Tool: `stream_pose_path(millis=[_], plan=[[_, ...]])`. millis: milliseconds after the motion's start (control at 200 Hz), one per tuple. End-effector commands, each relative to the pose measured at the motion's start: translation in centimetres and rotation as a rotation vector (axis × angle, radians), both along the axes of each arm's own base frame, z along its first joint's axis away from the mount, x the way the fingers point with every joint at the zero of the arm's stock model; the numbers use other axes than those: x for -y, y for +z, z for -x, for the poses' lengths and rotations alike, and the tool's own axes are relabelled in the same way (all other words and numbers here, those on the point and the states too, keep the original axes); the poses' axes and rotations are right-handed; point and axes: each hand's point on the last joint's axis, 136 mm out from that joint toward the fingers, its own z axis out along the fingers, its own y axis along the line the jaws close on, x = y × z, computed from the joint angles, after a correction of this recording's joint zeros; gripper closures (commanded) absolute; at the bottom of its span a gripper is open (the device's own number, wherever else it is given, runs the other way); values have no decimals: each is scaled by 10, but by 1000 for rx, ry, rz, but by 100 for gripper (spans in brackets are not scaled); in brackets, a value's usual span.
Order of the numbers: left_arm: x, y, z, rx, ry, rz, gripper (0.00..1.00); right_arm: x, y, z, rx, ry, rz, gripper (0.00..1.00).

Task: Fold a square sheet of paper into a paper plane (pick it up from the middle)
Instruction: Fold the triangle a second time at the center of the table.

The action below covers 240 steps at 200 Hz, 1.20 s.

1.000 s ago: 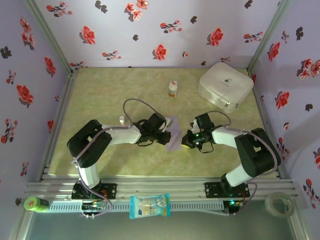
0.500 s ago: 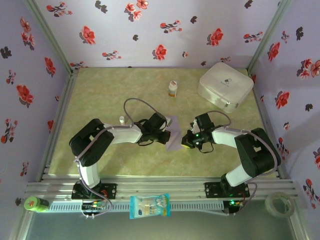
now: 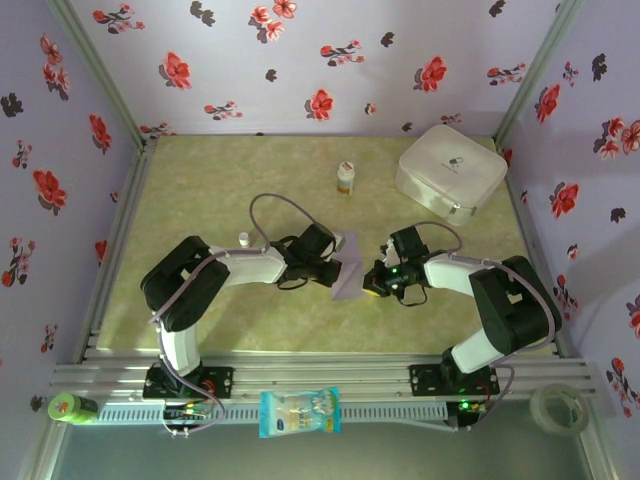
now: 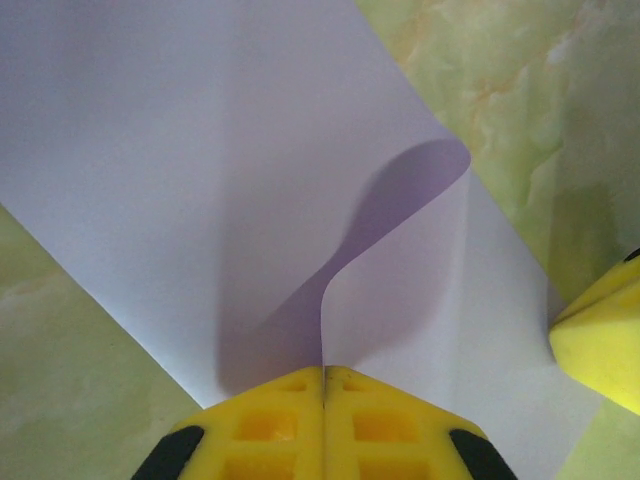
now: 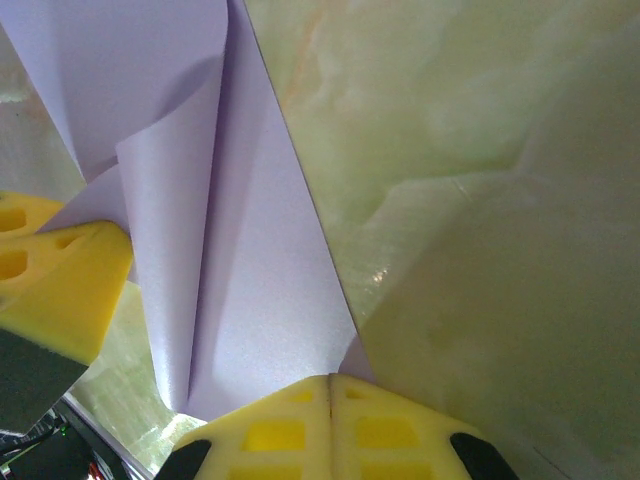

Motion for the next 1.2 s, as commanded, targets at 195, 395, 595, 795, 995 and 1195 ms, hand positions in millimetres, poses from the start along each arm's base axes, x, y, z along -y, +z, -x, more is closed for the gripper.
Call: stream_pose_path(millis=[195,395,595,795,995,1195], plan=[[-6,-4,-4,4,11,-30,100,18,-19,13,-57,-16,114,99],[-8,4,-9,39,34,-20,100,18,-19,13,-58,-15,113,99],[-7,4,-11,42,25,-32,100,17,-18,12,-55,-15,109,99],[-11,1,-8,35,32,-32,100,18,-19,11,-53,-19,111,99],[-13,0,-7,34,38,-33,100,18,-20,11,-55,-20,111,99],[-12,3,-8,53,39,-15,100,18,-19,11,-55,-21,110,99]])
